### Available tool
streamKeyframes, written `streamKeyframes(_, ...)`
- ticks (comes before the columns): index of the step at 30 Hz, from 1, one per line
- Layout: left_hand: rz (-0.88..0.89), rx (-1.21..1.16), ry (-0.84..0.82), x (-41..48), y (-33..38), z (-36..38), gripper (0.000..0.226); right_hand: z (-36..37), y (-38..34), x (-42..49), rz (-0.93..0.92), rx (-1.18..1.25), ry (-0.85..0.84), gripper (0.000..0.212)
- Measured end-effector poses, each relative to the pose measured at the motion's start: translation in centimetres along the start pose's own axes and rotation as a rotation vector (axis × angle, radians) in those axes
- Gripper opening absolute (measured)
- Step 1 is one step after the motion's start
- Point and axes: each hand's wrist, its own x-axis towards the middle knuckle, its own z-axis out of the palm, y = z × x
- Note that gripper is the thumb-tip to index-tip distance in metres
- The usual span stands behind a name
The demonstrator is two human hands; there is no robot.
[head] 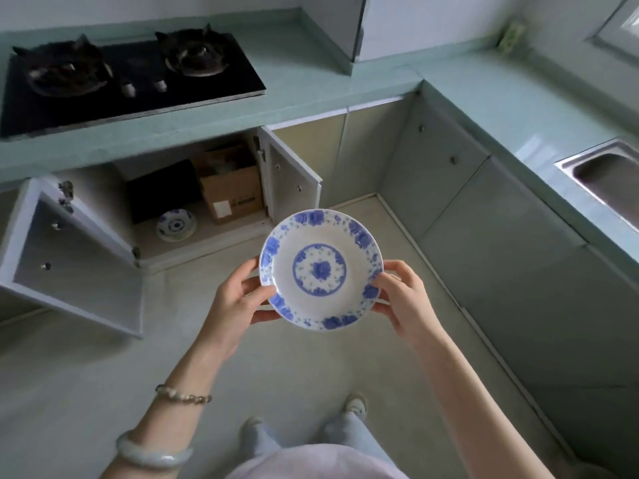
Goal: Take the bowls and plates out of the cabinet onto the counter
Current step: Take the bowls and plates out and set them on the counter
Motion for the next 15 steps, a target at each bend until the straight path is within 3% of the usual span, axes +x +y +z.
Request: streamKeyframes(15, -0.054, -0.017, -0.067, 8.7, -0.9, 19.9, 0.035, -19.2, -4.6, 6.6, -0.021, 0.021, 0.095, 0.018)
